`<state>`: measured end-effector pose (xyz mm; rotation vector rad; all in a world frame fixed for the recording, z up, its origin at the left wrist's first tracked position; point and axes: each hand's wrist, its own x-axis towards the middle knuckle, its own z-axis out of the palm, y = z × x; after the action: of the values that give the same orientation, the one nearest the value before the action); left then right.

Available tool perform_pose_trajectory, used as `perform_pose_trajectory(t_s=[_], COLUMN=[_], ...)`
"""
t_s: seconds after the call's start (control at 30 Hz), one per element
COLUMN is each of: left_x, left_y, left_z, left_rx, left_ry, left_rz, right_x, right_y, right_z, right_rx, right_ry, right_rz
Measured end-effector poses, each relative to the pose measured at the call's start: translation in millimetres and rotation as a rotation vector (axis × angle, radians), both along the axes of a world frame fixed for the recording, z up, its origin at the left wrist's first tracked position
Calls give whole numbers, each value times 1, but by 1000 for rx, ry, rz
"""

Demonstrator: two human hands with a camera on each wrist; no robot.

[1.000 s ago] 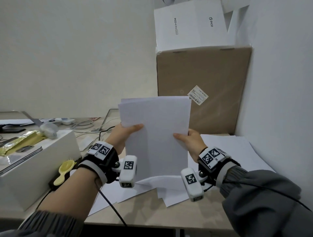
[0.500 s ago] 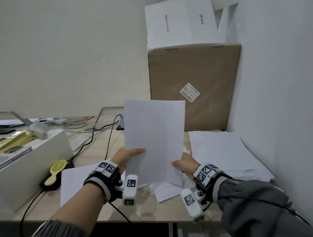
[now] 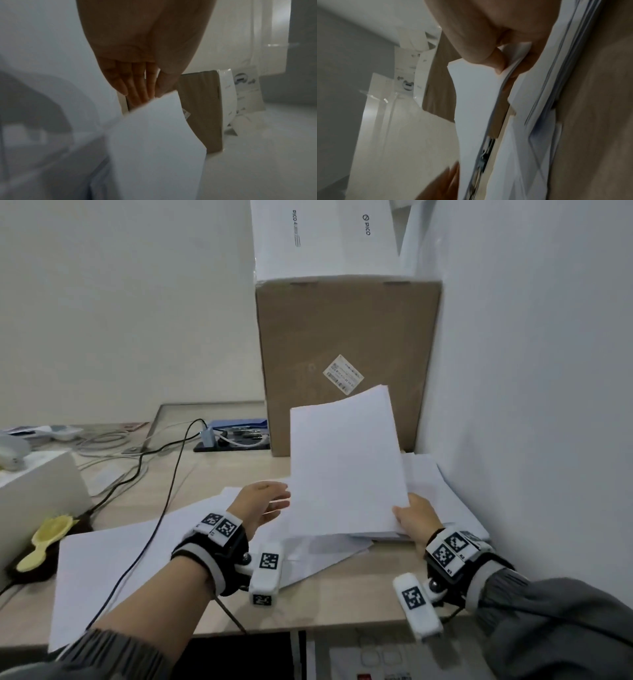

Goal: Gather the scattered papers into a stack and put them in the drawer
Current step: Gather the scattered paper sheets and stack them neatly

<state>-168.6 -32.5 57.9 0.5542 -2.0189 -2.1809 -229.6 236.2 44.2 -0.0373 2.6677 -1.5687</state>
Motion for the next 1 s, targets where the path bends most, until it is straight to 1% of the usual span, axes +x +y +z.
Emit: perform_pose_trajectory(t_s=[0.13,0.17,0.2,0.23,0.3,0.33,0.37,0.43,0.47,0.5,0.53,0.6,0.67,0.73,0.8,0.83,0.9,1.0], left_x=[5,7,10,13,18,21,23,28,30,31,33,33,34,36,40,42,50,62], left_y=[-1,-3,-5,-6,-9,-11,-13,-19,-23,-28,-34,-46,-59,-71,-83,-88,-100,-106], left_z=[-20,-24,-28,-30,-31,-31,-31,-31,-32,-33,-35,-39,-43,-46,-49,-50,-54,-58], left_rx=[-135,-147,-153,-153,-160,-170,-187,-238,-269,-303,-346,-455,-537,-598,-656,-675,-717,-757], left_ry=[-85,-100,-115,-126,-134,-134,-135,-139,-138,-138,-140,-164,-216,-283,-387,-449,-568,-680], left_rz=[45,60,73,83,99,108,118,146,166,188,212,249,259,244,216,196,191,188], right_x=[-33,-37,-39,-42,-42,-42,-44,-41,-40,-41,-41,-39,-29,-18,-3,6,23,37], right_y=[48,56,62,65,63,60,58,53,49,47,44,31,7,-20,-47,-61,-85,-106], right_z=[1,3,2,0,5,4,-1,-3,-3,-2,-1,2,6,4,1,2,0,-10], right_rx=[39,25,70,212,423,479,478,310,289,318,353,409,368,311,280,311,443,659], right_ry=[-133,-145,-144,-127,-75,-77,-103,-153,-137,-133,-125,-71,-22,-10,-30,-43,-89,-186], right_rz=[-231,-272,-286,-250,-146,-126,-116,-241,-316,-370,-383,-290,-144,47,277,382,548,665])
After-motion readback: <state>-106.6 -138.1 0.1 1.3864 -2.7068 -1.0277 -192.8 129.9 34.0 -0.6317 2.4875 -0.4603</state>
